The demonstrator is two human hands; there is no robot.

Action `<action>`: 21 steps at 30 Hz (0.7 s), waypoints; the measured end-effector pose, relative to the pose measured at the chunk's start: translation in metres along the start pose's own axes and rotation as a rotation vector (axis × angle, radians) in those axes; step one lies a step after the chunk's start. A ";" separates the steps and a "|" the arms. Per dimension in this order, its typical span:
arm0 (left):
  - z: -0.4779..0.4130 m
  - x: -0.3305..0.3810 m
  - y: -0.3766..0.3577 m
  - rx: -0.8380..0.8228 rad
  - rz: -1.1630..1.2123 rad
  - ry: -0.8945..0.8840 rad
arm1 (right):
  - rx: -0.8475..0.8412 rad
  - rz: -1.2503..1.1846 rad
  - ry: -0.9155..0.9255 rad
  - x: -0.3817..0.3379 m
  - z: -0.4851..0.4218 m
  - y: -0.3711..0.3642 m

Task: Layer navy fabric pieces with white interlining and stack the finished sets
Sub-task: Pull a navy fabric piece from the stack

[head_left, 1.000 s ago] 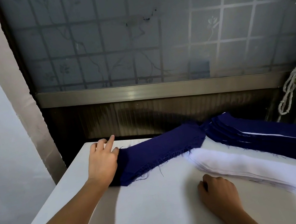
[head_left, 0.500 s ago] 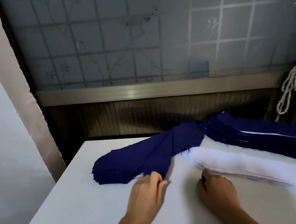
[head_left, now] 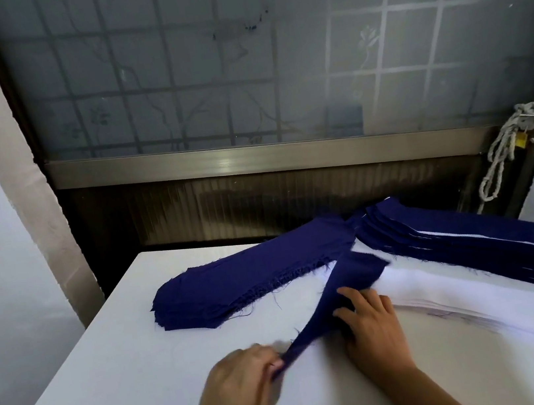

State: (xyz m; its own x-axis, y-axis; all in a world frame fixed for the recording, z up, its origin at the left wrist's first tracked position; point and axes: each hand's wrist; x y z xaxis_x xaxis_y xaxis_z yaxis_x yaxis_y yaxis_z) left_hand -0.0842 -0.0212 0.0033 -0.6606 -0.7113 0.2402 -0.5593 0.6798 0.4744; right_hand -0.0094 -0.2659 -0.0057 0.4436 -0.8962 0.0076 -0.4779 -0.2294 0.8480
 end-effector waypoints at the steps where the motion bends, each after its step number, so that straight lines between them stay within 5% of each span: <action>1: 0.003 -0.004 0.009 0.023 0.039 0.165 | 0.017 0.009 -0.007 0.000 0.001 0.000; 4: 0.009 -0.021 0.030 0.148 0.092 0.639 | 0.055 0.045 -0.040 0.000 0.002 0.000; 9: 0.006 -0.058 0.054 0.242 0.162 0.994 | 0.122 0.050 -0.113 -0.003 0.008 0.012; 17: 0.003 -0.074 0.057 0.127 0.155 1.032 | 0.309 0.011 -0.263 0.055 0.048 0.058; 21: -0.004 -0.066 0.034 -0.024 0.086 0.980 | 0.222 -0.443 -0.447 0.076 0.058 0.078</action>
State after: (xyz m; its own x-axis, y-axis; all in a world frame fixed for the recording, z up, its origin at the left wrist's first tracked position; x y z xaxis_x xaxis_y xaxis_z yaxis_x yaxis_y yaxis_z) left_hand -0.0571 0.0484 0.0072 0.0153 -0.5003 0.8657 -0.5113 0.7401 0.4368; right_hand -0.0572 -0.3737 0.0301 0.2999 -0.7595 -0.5772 -0.4884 -0.6420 0.5911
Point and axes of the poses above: each hand's wrist, its own z-axis away from the middle knuckle, its own y-axis out of the back of the hand, x = y × z, and after that the axes turned 6 degrees about y, right-handed
